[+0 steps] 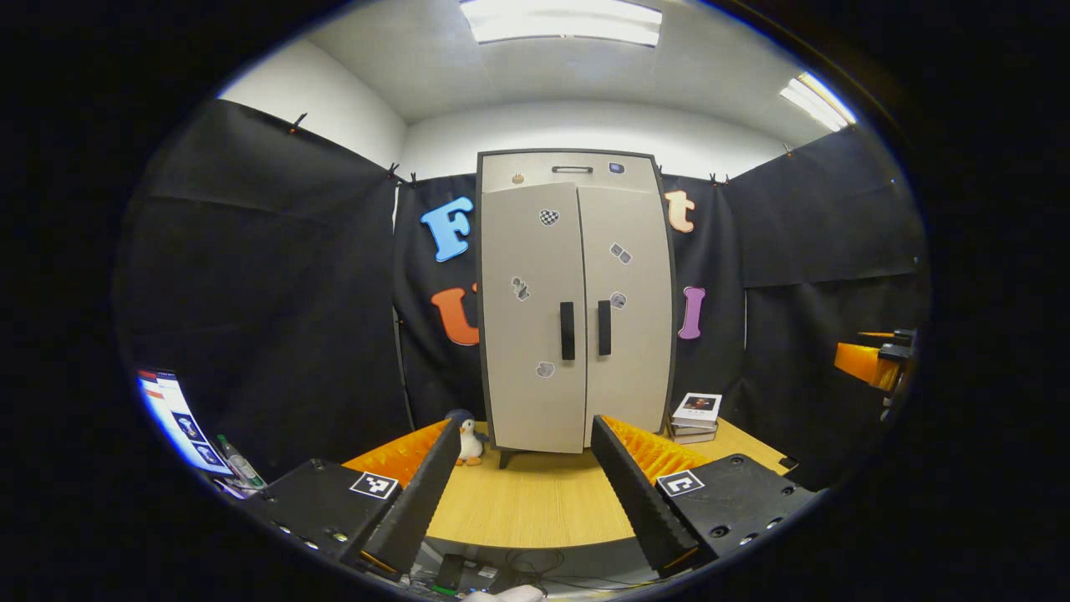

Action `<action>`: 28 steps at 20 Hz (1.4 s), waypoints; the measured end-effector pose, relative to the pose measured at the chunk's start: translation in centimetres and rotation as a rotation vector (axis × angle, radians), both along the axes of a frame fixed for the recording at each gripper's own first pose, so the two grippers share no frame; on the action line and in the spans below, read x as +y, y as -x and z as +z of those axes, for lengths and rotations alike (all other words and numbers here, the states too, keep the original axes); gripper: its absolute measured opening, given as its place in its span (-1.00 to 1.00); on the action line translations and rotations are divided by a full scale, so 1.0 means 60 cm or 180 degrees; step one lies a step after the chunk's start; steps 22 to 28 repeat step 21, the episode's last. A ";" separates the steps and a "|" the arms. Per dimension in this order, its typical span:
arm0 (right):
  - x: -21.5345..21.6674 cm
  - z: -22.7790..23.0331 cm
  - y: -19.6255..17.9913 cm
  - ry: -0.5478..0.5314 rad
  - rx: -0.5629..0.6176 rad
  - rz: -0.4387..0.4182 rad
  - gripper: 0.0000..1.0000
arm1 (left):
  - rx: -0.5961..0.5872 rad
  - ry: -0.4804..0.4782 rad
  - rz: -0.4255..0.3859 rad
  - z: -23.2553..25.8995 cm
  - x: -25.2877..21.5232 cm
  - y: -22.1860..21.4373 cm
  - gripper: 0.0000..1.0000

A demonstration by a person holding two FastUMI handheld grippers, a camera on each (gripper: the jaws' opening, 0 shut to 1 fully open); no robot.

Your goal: Grab one shoe with the right hand and put it into the shoe cabinet, grab the other shoe with the left hand and put it into the shoe cabinet; then close the right door with the right hand and the left door with the left hand.

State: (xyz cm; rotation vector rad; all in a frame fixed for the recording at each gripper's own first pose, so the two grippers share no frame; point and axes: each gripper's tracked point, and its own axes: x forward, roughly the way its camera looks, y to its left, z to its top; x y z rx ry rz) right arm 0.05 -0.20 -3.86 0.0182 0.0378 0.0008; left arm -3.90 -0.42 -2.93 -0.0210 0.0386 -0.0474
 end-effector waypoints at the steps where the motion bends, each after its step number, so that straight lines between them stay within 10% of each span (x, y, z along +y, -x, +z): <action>1: 0.001 -0.001 -0.002 -0.0001 0.0004 0.0015 0.97 | 0.0015 -0.0003 0.0008 -0.004 -0.001 0.000 0.92; 28: 0.025 -0.010 -0.046 -0.0058 0.0081 0.0098 0.96 | 0.0002 -0.0018 -0.0003 0.008 0.001 -0.025 0.92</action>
